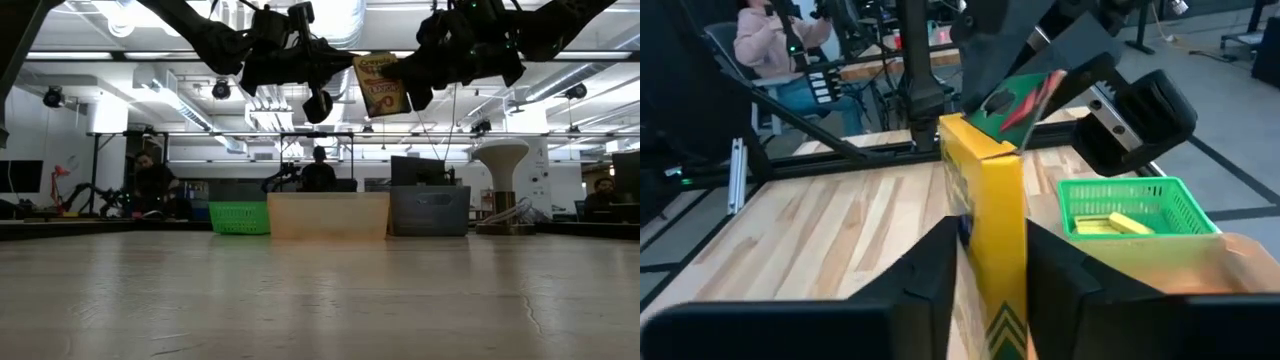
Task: Pick & Place School Supplies
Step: Put the yellow crayon box into the black bin
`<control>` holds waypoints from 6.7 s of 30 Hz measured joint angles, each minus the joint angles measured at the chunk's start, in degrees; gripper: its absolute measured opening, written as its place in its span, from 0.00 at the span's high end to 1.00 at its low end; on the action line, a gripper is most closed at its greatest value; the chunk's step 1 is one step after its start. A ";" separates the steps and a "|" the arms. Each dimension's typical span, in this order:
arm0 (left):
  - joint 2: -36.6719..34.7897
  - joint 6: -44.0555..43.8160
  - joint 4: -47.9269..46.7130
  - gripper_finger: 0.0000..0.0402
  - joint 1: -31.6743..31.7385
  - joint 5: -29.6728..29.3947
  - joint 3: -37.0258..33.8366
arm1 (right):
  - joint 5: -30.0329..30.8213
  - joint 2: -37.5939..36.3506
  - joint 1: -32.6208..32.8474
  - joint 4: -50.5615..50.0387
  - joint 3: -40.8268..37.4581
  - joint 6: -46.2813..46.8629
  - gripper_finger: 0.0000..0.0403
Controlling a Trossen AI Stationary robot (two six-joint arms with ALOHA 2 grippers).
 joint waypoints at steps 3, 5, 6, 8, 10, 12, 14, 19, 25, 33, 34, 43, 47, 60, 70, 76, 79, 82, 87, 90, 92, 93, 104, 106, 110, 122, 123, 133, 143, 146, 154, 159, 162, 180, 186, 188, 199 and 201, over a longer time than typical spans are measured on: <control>0.00 0.00 0.00 0.99 0.00 -0.02 0.00 | -0.17 0.00 0.00 0.05 0.00 0.00 0.84; 0.00 0.01 -0.05 0.99 0.02 -0.03 0.00 | -0.34 0.00 0.00 0.04 0.00 -0.02 0.88; 0.00 0.02 -0.14 0.99 0.04 -0.02 0.00 | -0.42 0.00 0.02 0.05 0.00 -0.03 0.90; 0.00 0.01 -0.11 0.99 0.04 -0.02 0.00 | -0.46 0.00 0.00 0.07 0.00 -0.04 0.92; 0.00 0.00 -0.11 0.99 0.04 -0.02 0.00 | -0.63 0.00 0.00 0.07 0.00 -0.04 0.93; 0.00 0.00 -0.06 0.98 0.02 0.00 0.00 | -0.64 -0.01 0.00 0.07 0.00 -0.01 0.93; 0.00 0.00 -0.02 0.98 0.02 -0.02 0.00 | -0.64 -0.02 0.00 0.07 0.00 0.34 0.91; 0.00 0.00 0.01 0.98 0.01 -0.02 0.00 | -1.25 -0.02 0.00 0.09 0.00 0.44 0.90; 0.00 0.00 0.02 0.97 0.00 -0.02 0.00 | -1.51 -0.02 0.00 0.11 0.00 0.44 0.91; 0.00 0.00 0.04 0.96 0.00 -0.07 0.00 | -1.64 -0.02 0.01 0.13 0.00 0.51 0.91; 0.00 0.00 0.04 0.96 0.00 -0.07 0.00 | -1.66 -0.02 0.02 0.13 0.00 0.50 0.91; 0.00 0.00 0.17 0.89 0.00 -0.96 0.00 | -1.64 -0.02 0.00 0.09 0.00 0.49 0.91; 0.00 -0.02 0.13 0.85 0.00 -1.77 0.00 | -1.64 -0.02 0.00 0.09 0.00 0.49 0.91; 0.00 -1.44 0.04 0.64 0.00 -1.80 0.00 | -1.64 -0.01 0.01 0.09 0.00 0.44 0.91; 0.00 -2.75 0.06 0.50 0.00 -1.81 0.00 | -1.64 -0.02 0.00 0.09 0.00 0.44 0.91; 0.00 -2.81 0.07 0.42 0.00 -1.81 0.00 | -1.64 0.00 0.00 0.09 0.00 0.44 0.91; 0.00 -2.91 0.05 0.39 0.00 -1.79 0.00 | -1.64 0.00 0.02 0.09 0.00 0.44 0.91; 0.00 -3.15 0.07 0.35 0.00 -1.79 0.00 | -1.64 0.00 0.00 0.09 0.00 0.44 0.91; 0.00 -3.13 0.07 0.31 0.00 -1.79 0.00 | -1.64 -0.02 0.00 0.09 0.00 0.44 0.91; 0.00 -3.13 0.07 0.29 0.00 -1.79 0.00 | -1.64 -0.01 0.00 0.09 0.00 0.44 0.91; 0.00 -3.13 0.07 0.29 0.00 -1.79 0.00 | -1.63 -0.01 0.00 0.09 0.00 0.44 0.91; 0.00 -3.13 0.07 0.29 0.00 -1.79 0.00 | -1.62 -0.01 0.00 0.09 0.00 0.46 0.90; 0.00 -3.28 0.19 0.29 0.93 -1.79 0.00 | 0.07 -0.01 -0.13 0.25 0.00 3.82 0.90; 0.00 -3.28 0.48 0.29 1.28 -1.79 0.00 | 0.10 -0.02 -0.17 0.57 0.00 3.70 0.90; 0.00 -3.27 2.48 0.29 2.17 -1.76 0.00 | 0.16 -0.38 -0.17 0.94 0.00 3.71 0.90; -0.02 -3.51 15.32 0.29 4.11 -2.03 0.00 | 0.35 -0.90 -0.15 0.83 0.00 4.11 0.90; -0.02 -4.25 17.76 0.29 4.11 -2.13 0.00 | 0.43 -0.90 -0.15 0.81 0.00 4.11 0.90; -1.23 -8.59 37.94 0.30 4.28 -3.29 0.00 | 10.85 -0.90 -0.11 -1.76 0.00 4.12 0.90; -3.06 -3.74 37.30 0.30 5.93 -11.29 0.00 | 27.99 -0.90 -0.22 -7.30 0.00 12.48 0.90; -3.06 -3.74 36.74 0.30 6.29 -11.78 -0.02 | 31.44 -0.99 -0.75 -7.36 0.00 18.02 0.90; -3.06 -3.78 34.98 0.30 6.23 -11.77 -0.04 | 34.55 -1.09 -5.95 -10.78 0.00 42.24 0.90; -3.06 -3.80 34.51 0.30 6.27 -11.78 -0.09 | 32.95 -1.21 -9.20 -17.68 0.16 50.75 0.90; -3.06 -3.76 34.50 0.30 6.26 -11.79 -0.11 | 32.79 -1.28 -10.19 -18.90 0.20 51.27 0.90; -3.06 -3.78 34.23 0.30 6.23 -12.28 -0.17 | 32.96 -1.05 -9.07 -25.29 9.87 45.61 0.90; -3.04 -3.80 34.23 0.30 6.23 -12.31 -0.17 | 35.15 0.25 -9.11 -43.78 21.40 35.61 0.90; -3.04 -3.80 34.23 0.30 6.23 -12.31 -0.20 | 35.51 2.06 -9.14 -49.55 25.85 32.14 0.90; -3.04 -4.26 34.23 0.30 6.23 -12.31 -0.22 | 32.72 21.60 -11.59 -74.22 49.75 23.66 0.90; -3.04 -4.26 34.23 0.30 6.23 -12.31 -0.22 | 31.72 24.95 -12.15 -76.64 53.25 22.65 0.90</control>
